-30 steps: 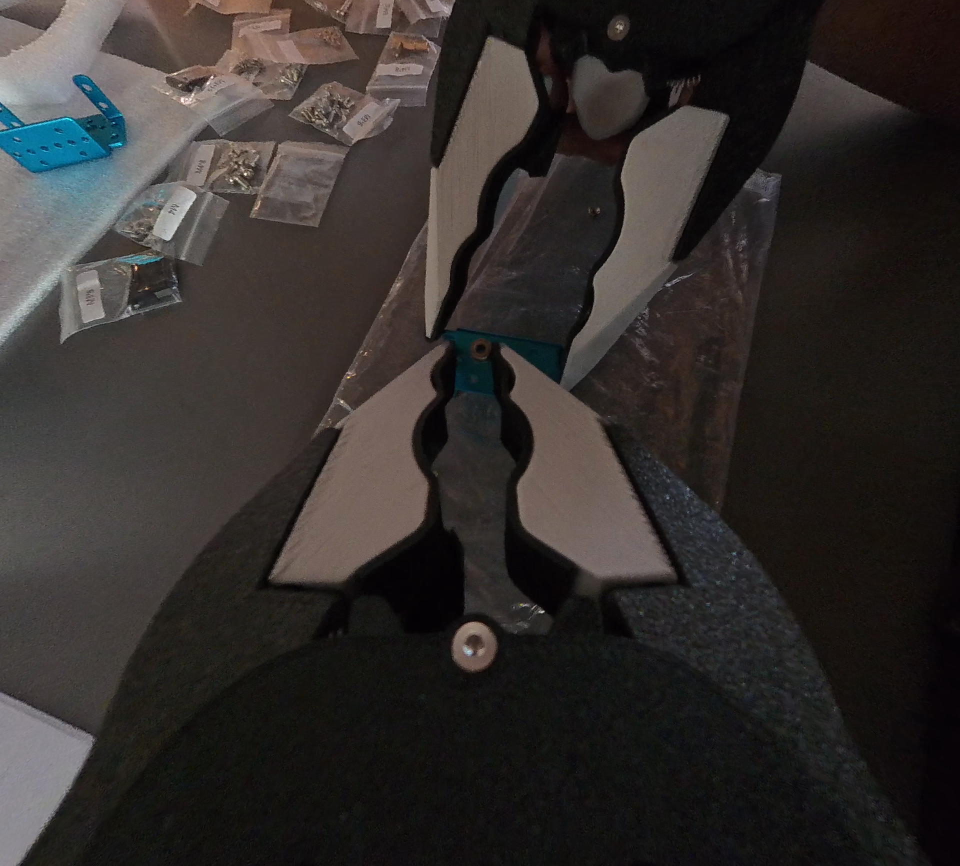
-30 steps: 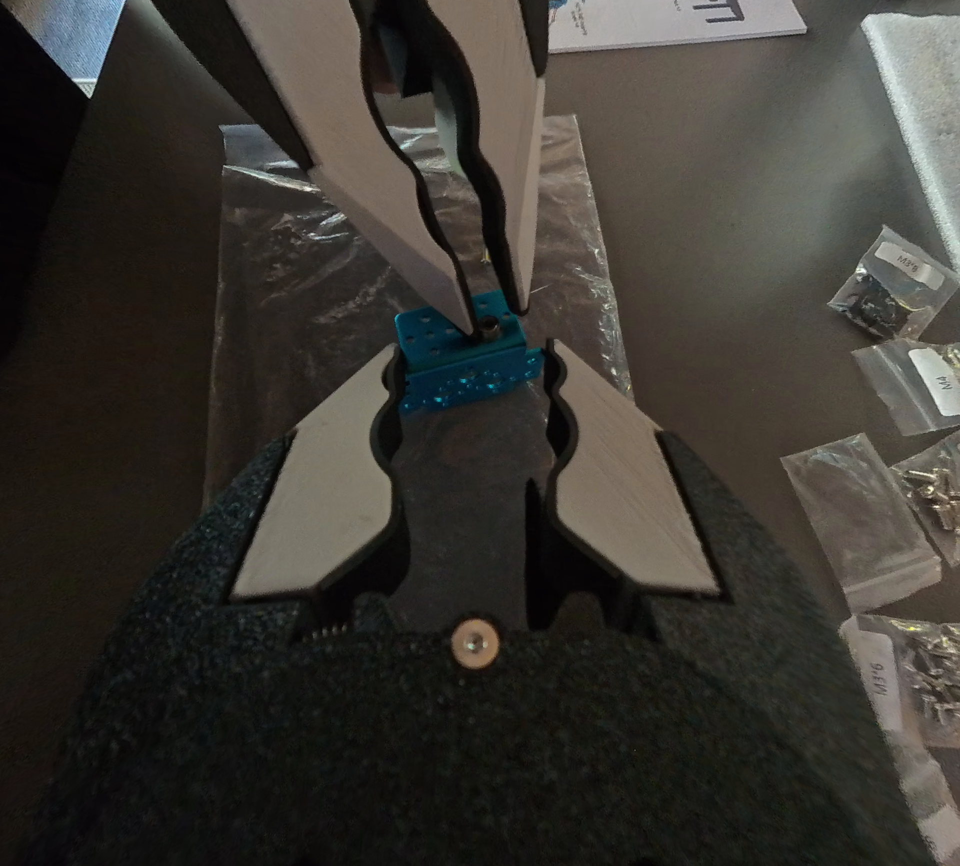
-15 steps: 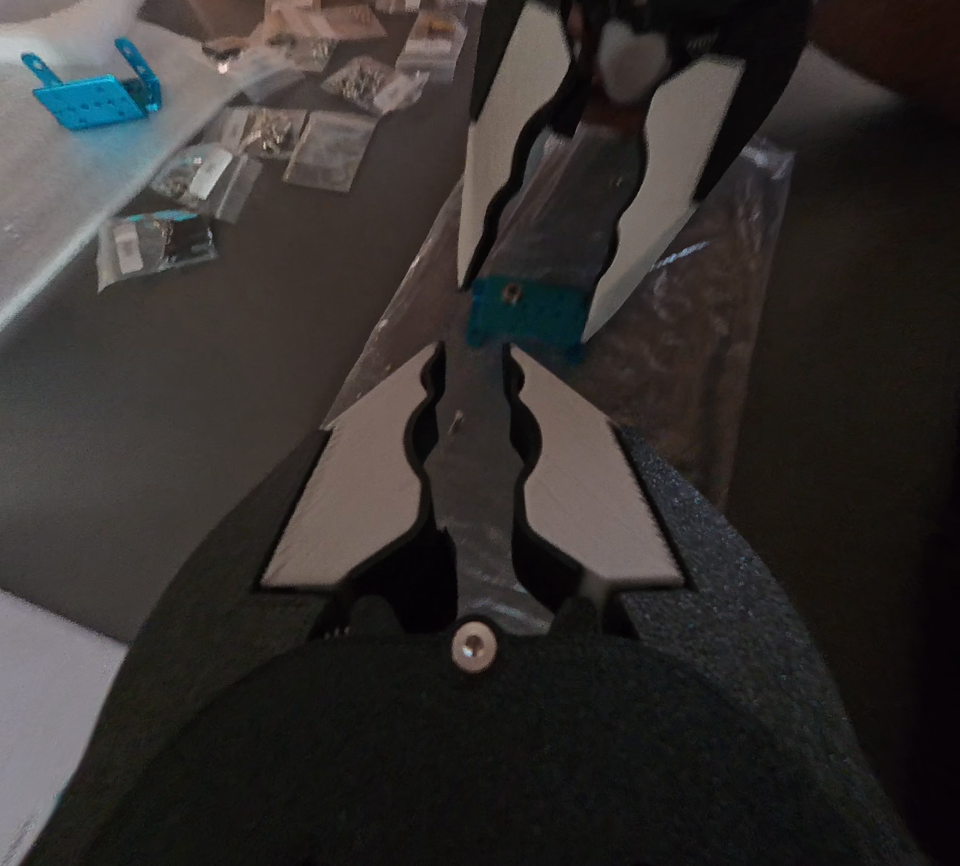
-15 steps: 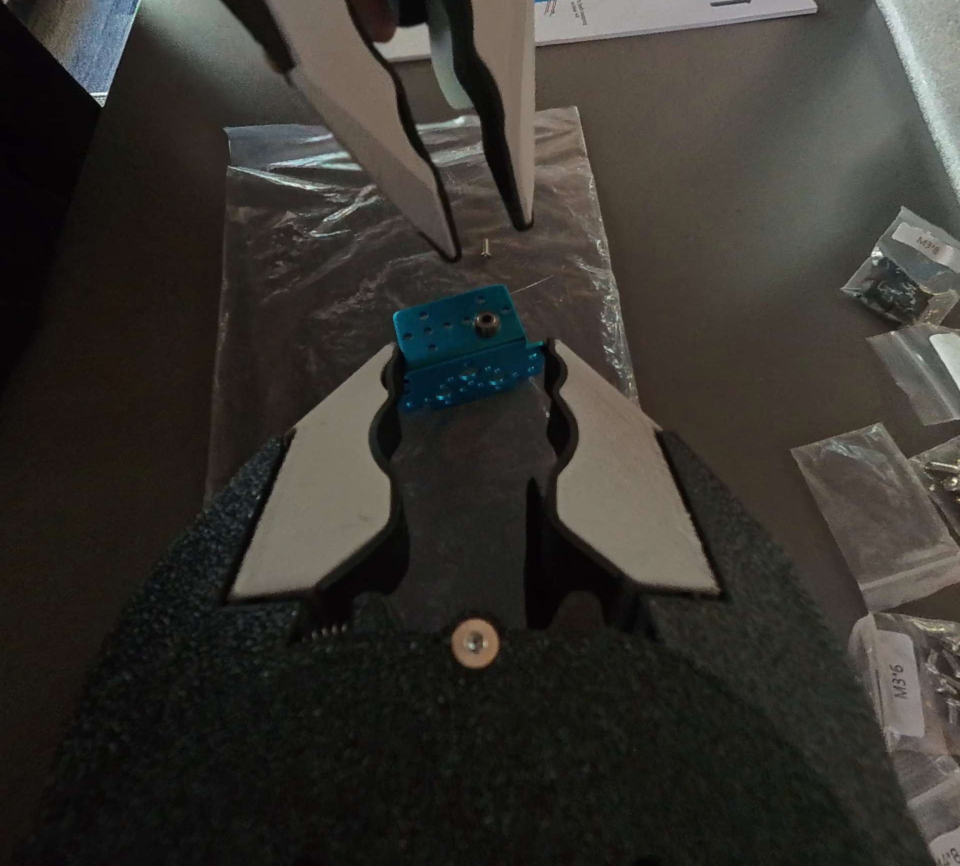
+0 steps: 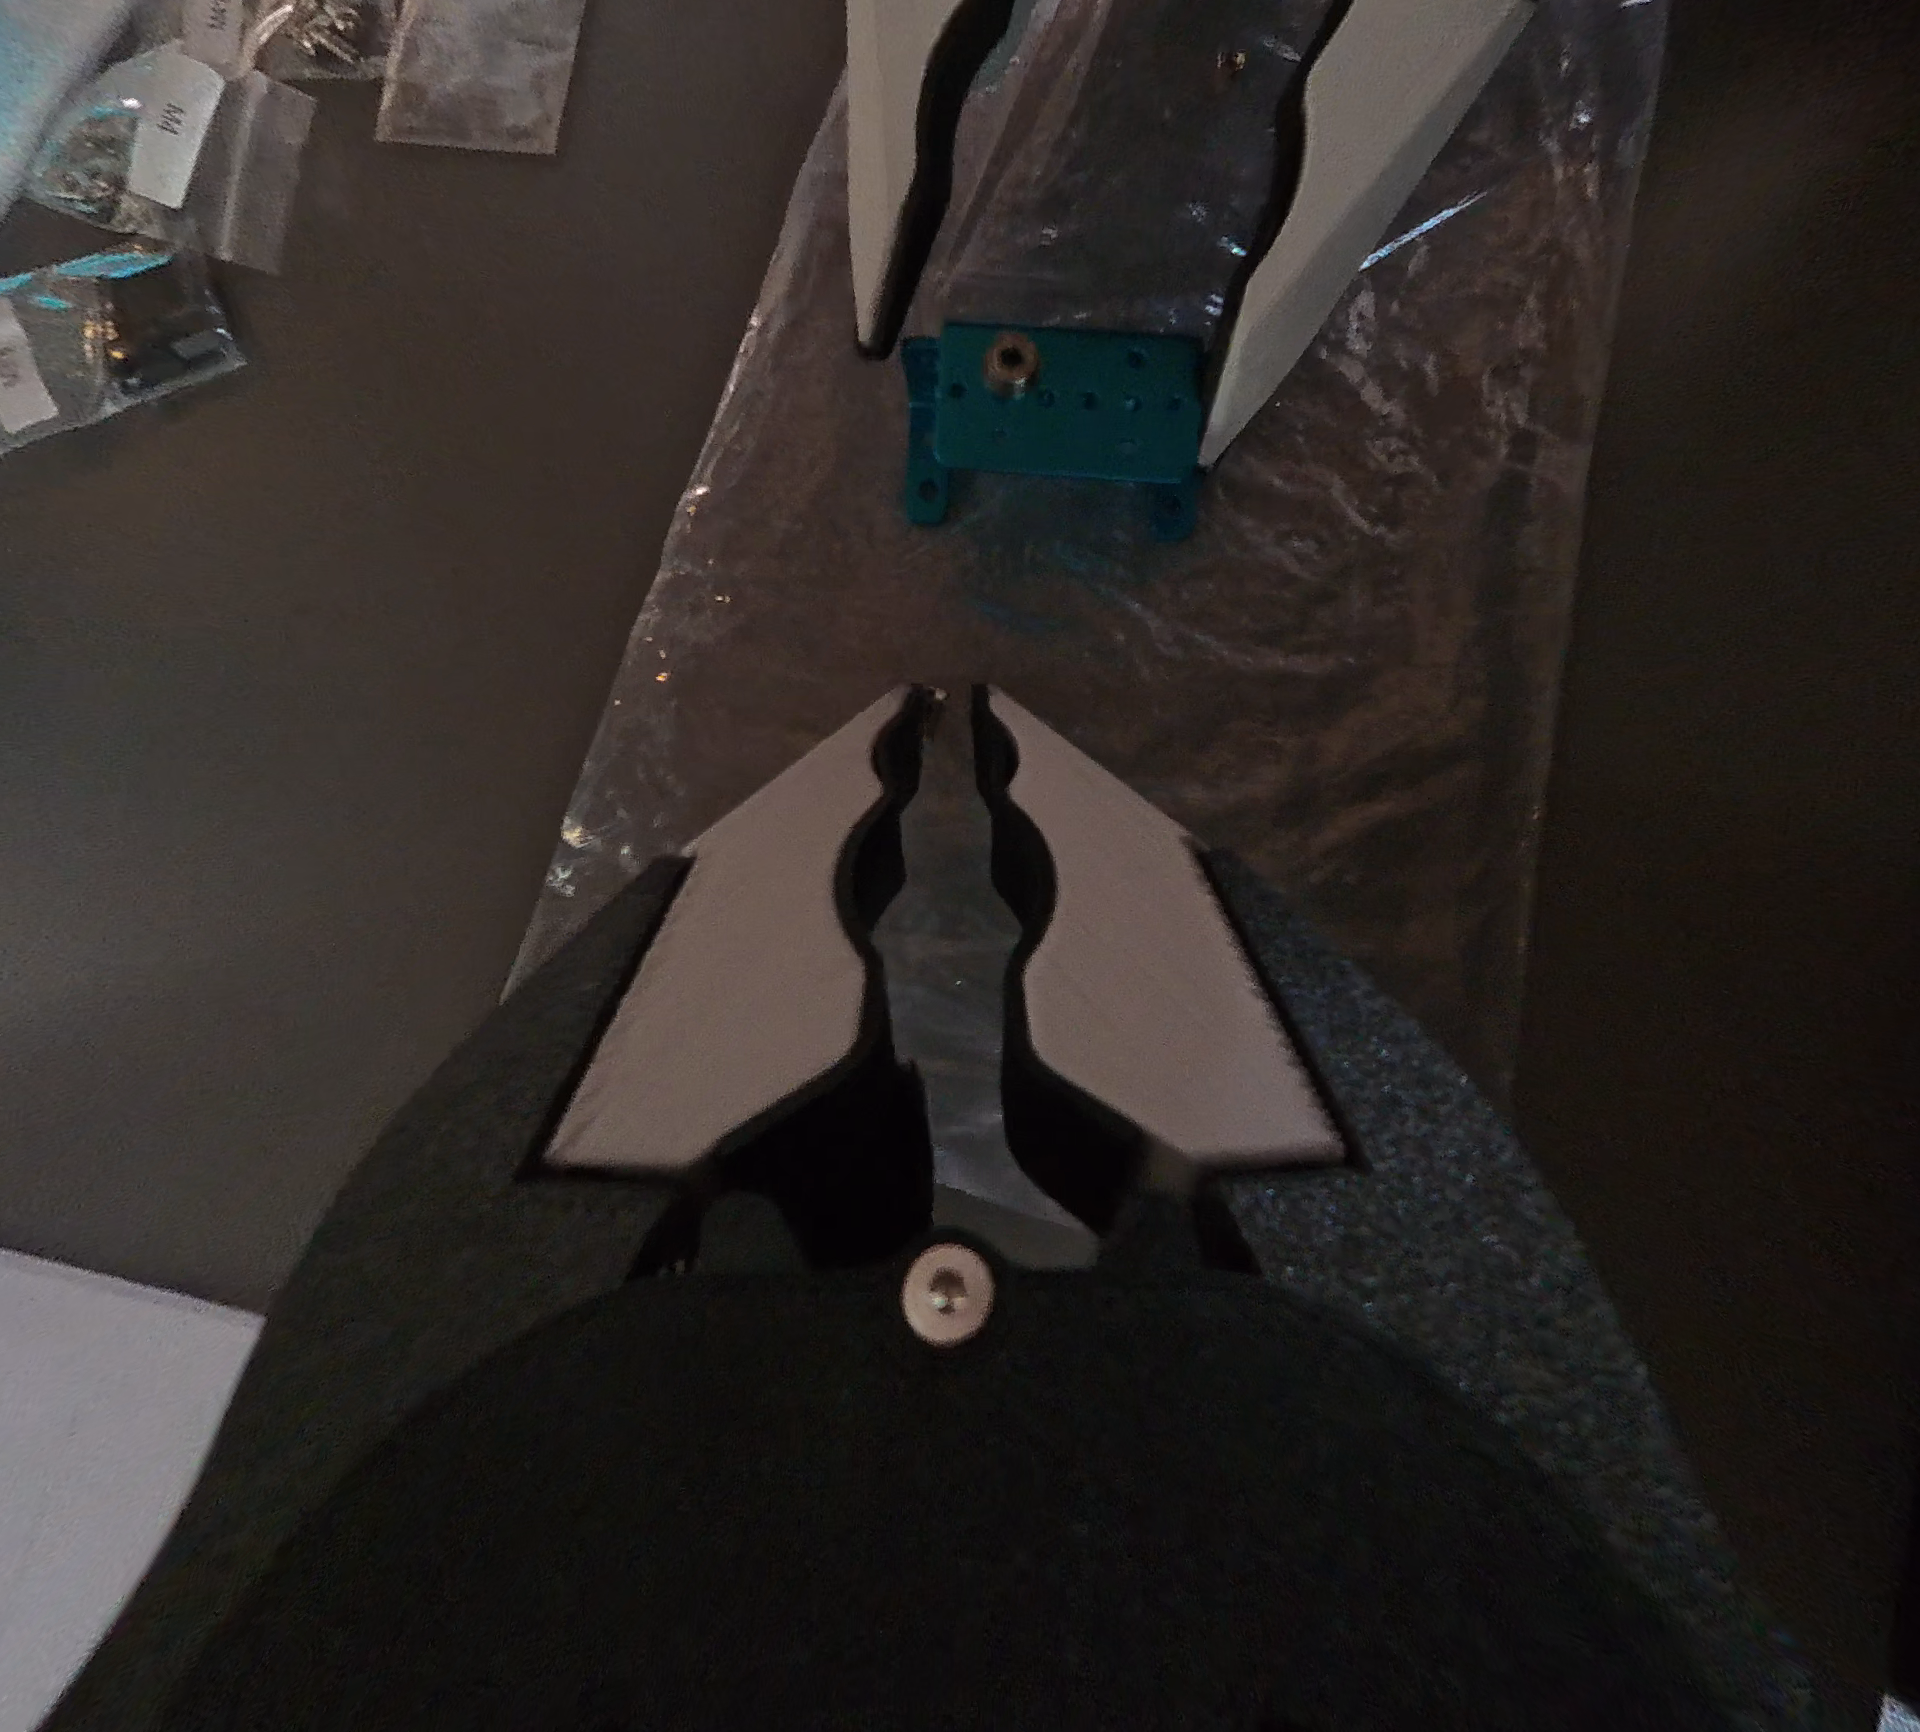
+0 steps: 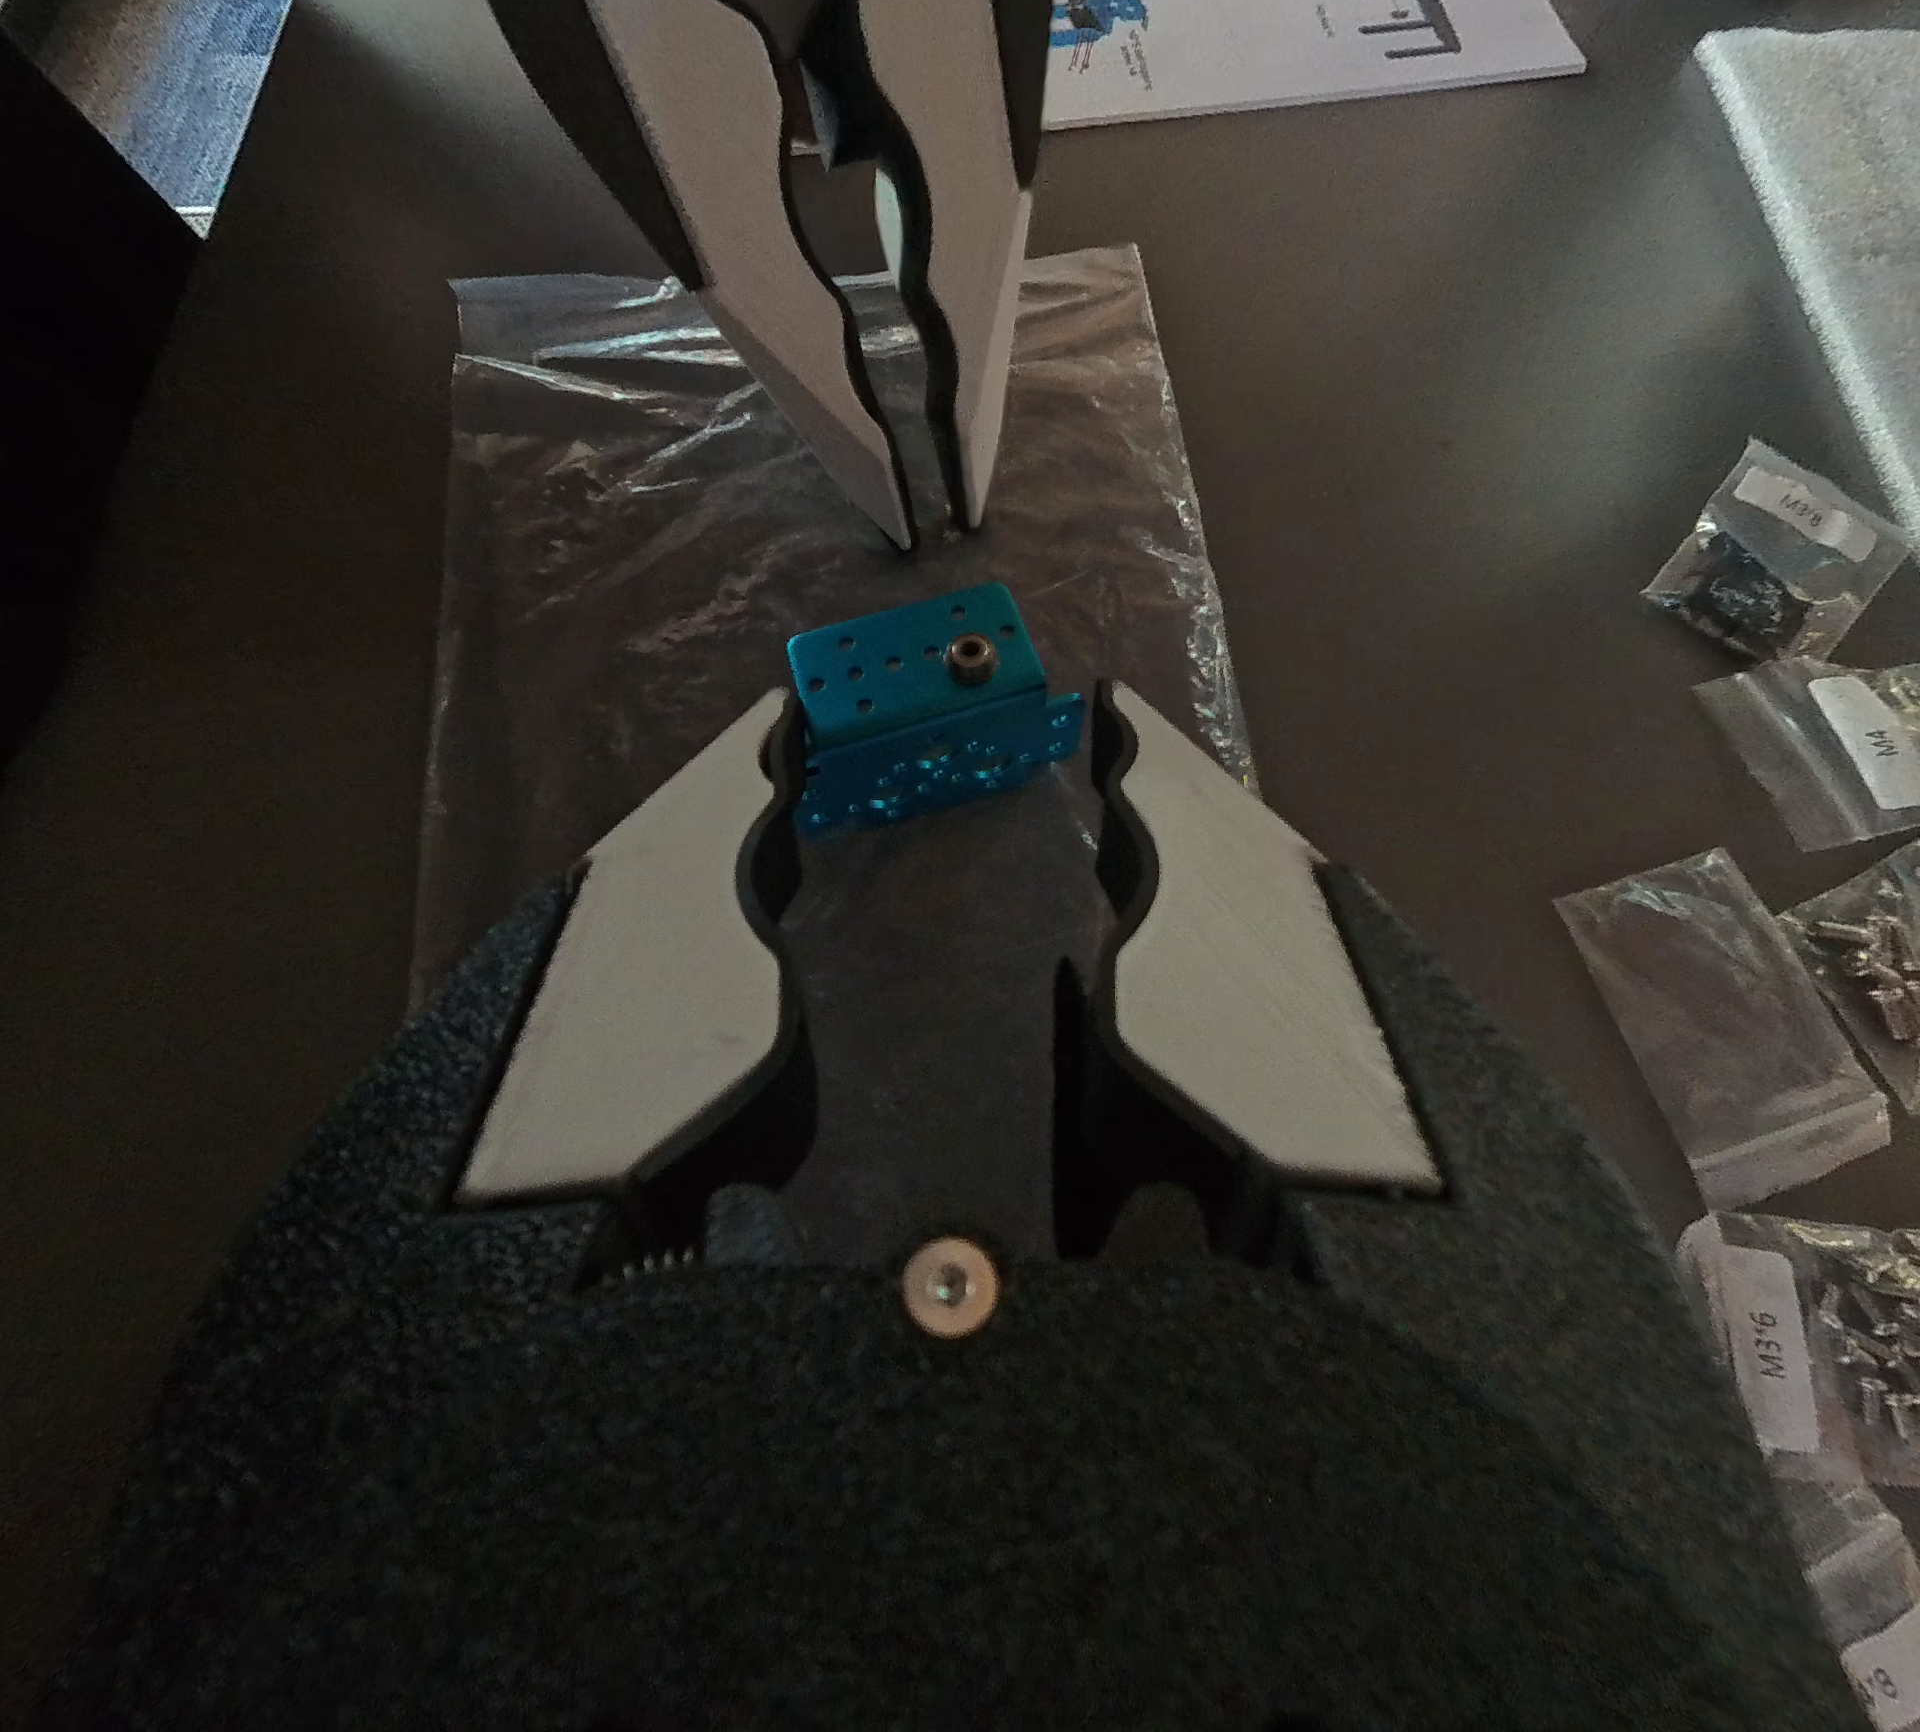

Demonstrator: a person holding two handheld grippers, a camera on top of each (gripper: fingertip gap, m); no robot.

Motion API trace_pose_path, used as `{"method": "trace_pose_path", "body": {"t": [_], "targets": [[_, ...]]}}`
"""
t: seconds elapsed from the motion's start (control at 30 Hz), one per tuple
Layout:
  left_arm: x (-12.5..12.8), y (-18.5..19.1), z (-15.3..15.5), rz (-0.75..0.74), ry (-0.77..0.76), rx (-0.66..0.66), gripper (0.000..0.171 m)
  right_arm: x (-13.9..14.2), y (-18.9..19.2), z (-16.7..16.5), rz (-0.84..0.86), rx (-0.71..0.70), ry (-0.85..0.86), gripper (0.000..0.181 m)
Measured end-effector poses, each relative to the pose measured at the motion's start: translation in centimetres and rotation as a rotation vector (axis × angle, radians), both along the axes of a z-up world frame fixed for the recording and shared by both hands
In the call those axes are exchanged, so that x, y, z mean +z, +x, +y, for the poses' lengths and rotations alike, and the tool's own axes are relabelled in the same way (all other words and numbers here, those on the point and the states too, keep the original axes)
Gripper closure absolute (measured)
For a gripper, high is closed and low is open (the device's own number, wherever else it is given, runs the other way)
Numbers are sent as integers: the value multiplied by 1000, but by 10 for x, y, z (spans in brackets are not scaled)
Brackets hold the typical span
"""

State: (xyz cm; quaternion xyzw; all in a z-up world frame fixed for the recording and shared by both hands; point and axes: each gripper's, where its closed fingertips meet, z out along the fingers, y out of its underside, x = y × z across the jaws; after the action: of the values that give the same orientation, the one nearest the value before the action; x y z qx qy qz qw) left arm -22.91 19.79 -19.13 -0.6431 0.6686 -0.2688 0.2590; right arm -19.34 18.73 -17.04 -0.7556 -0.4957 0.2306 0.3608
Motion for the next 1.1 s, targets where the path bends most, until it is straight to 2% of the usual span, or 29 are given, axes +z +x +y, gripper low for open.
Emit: {"method": "trace_pose_path", "body": {"t": [0.1, 0.37, 0.43, 0.57, 0.67, 0.77, 0.83, 0.93, 1.1], "targets": [[0, 0, -3, -7, -10, -8, 168, 6, 0, 0, 30, -1, 2, 126], [3, -2, -2, -40, 34, 10, 169, 29, -3, -4, 148, 0, 2, 128], [15, 1, -4, -112, 35, 18, 169, 36, -7, -8, 184, 10, -8, 133], [58, 9, -5, -322, 86, 40, 169, 50, -15, -6, 298, -15, -100, 147], [90, 14, -12, -465, 151, 35, 169, 66, -19, -4, 448, -29, -238, 151], [106, 18, -17, -528, 229, 23, 169, 85, -23, -11, 630, 33, -440, 152], [108, 20, -21, -531, 264, 6, 170, 90, -21, -13, 692, 49, -508, 151], [106, 24, -25, -517, 292, -17, 169, 80, -21, -16, 644, 47, -511, 149], [100, 29, -26, -488, 334, -36, 169, 83, -24, -23, 658, 80, -538, 153]]}}
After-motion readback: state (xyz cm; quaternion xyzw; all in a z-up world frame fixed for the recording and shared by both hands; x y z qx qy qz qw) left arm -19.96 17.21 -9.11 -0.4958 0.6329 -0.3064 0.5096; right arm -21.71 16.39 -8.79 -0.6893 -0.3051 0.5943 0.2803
